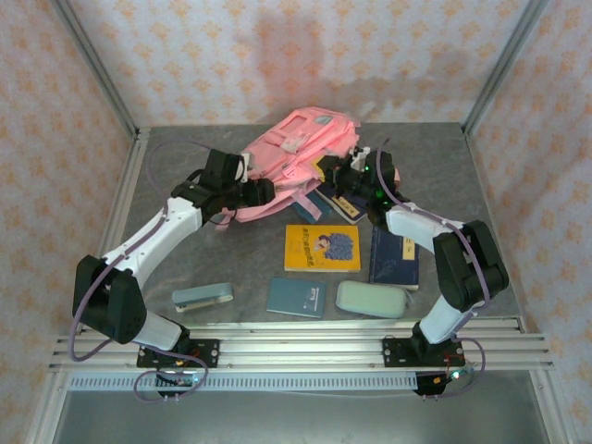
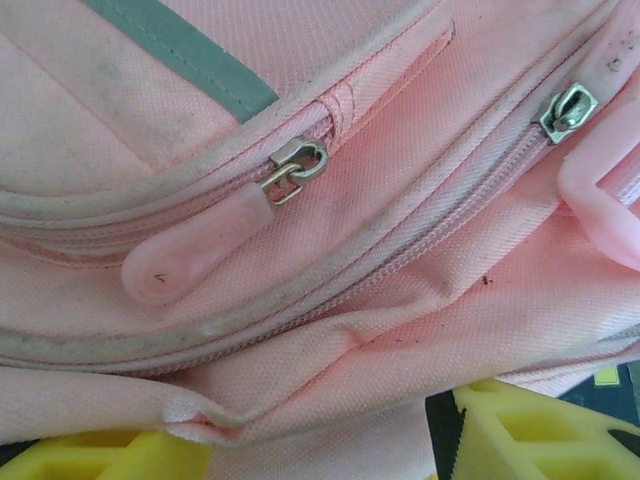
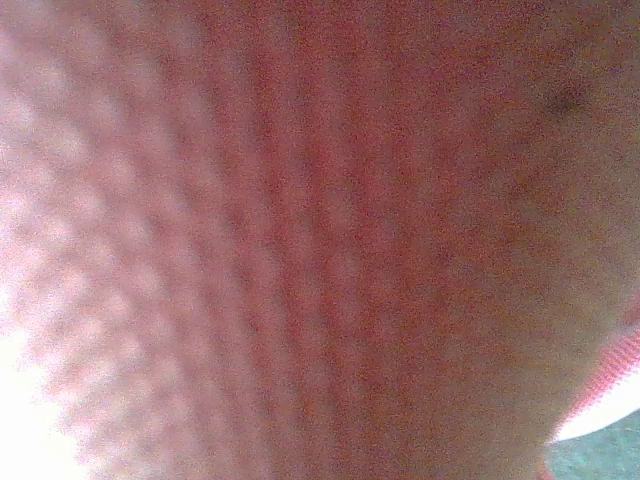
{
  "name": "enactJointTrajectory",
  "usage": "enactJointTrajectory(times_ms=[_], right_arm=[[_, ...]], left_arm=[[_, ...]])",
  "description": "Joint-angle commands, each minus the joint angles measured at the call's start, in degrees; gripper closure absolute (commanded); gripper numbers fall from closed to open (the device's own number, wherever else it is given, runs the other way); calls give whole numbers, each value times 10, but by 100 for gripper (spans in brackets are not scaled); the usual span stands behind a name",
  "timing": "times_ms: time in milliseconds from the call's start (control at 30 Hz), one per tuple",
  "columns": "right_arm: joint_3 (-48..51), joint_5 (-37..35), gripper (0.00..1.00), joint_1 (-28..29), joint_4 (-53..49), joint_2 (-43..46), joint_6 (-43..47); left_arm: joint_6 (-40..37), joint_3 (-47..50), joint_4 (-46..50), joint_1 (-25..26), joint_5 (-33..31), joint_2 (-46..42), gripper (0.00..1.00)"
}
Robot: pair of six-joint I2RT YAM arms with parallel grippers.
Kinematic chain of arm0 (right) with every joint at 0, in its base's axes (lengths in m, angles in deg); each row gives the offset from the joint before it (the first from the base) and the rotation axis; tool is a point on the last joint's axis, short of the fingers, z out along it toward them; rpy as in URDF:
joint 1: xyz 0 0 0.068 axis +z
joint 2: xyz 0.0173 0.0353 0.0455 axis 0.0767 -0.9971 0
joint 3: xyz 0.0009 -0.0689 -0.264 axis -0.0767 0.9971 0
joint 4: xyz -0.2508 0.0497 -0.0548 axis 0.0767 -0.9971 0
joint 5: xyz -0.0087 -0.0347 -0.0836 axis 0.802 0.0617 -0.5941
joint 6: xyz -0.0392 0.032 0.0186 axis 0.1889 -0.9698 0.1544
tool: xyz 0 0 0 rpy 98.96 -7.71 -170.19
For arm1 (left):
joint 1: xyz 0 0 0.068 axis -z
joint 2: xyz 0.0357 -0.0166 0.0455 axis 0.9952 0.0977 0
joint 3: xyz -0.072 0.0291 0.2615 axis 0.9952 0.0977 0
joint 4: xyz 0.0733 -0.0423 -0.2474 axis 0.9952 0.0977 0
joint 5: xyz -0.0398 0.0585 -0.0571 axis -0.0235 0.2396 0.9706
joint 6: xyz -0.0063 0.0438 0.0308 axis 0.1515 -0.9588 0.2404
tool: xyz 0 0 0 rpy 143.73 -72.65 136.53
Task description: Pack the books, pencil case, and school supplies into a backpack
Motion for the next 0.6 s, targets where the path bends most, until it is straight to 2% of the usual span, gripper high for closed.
enactJointTrajectory(times_ms=[0, 167, 267, 400, 567], right_arm=[[-24, 110, 91, 40, 173, -2, -58], [-28, 91, 89, 52, 299, -50, -152], [-24, 69, 90, 53, 353, -73, -189], [-18, 49, 92, 53, 354, -78, -190], [-20, 48, 94, 53, 336, -77, -176]], left_arm=[[-19, -24, -67, -5, 8, 6, 42], [25, 5, -161, -4, 49, 7, 41], [48, 31, -217, -4, 48, -12, 41], [88, 70, -283, -4, 36, -38, 39], [134, 88, -352, -4, 82, -25, 42]])
